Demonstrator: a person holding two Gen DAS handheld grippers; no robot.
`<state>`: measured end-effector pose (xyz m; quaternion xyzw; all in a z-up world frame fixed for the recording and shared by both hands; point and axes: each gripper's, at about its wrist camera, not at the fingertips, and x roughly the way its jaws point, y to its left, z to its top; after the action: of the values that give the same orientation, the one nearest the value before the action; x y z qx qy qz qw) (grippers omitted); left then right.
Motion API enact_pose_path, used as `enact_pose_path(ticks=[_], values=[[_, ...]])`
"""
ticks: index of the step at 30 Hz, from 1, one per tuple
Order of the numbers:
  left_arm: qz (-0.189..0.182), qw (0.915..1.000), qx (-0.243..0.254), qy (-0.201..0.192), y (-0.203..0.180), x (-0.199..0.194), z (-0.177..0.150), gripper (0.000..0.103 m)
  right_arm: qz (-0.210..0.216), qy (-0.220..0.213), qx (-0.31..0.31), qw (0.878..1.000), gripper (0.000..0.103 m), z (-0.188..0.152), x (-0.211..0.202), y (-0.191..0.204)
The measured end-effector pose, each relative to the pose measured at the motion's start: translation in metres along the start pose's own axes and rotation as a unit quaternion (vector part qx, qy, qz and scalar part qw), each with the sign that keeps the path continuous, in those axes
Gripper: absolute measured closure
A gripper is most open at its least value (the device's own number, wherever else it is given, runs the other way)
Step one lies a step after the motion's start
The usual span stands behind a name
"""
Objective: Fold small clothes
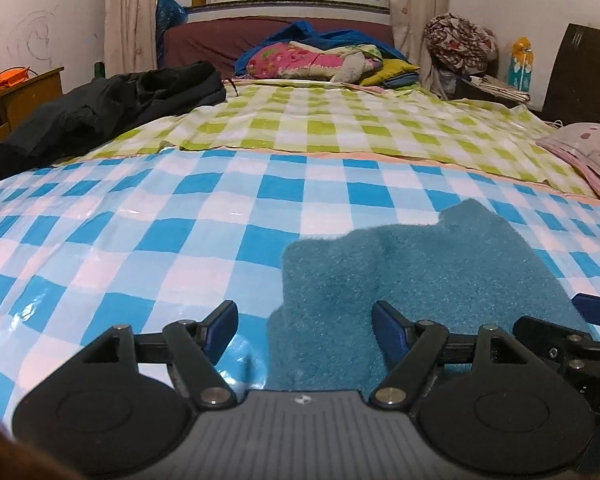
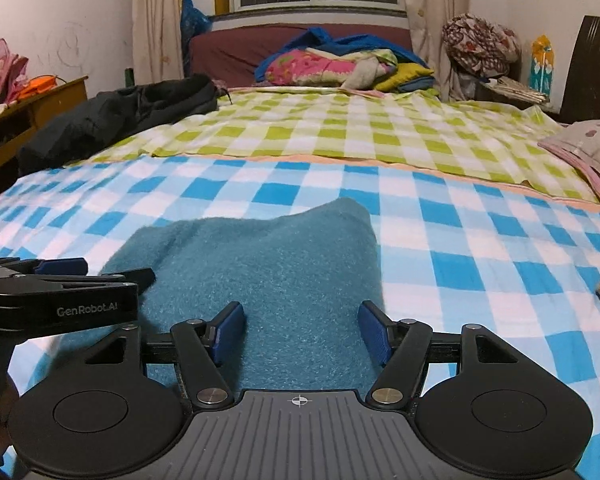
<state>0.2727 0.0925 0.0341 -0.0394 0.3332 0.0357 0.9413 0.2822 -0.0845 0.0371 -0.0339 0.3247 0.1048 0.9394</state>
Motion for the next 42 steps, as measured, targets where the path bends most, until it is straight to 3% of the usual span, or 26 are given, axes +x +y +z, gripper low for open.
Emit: enact_pose_path(ticks=[6, 12, 42], values=[[0.012, 0.9999, 0.006, -0.003, 0.004, -0.028, -0.009, 0.023, 0.002, 0.001, -0.005, 1.0, 0.039, -0.001, -0.011, 0.0], [-0.001, 0.9999, -0.016, 0.0, 0.012, -0.054, -0.029, 0.023, 0.009, -0.005, -0.011, 1.0, 0.04, -0.006, -0.029, 0.006], [-0.004, 0.9999, 0.009, 0.011, 0.007, -0.079, -0.056, 0.023, -0.003, 0.0, -0.013, 1.0, 0.032, -0.029, -0.054, -0.007]])
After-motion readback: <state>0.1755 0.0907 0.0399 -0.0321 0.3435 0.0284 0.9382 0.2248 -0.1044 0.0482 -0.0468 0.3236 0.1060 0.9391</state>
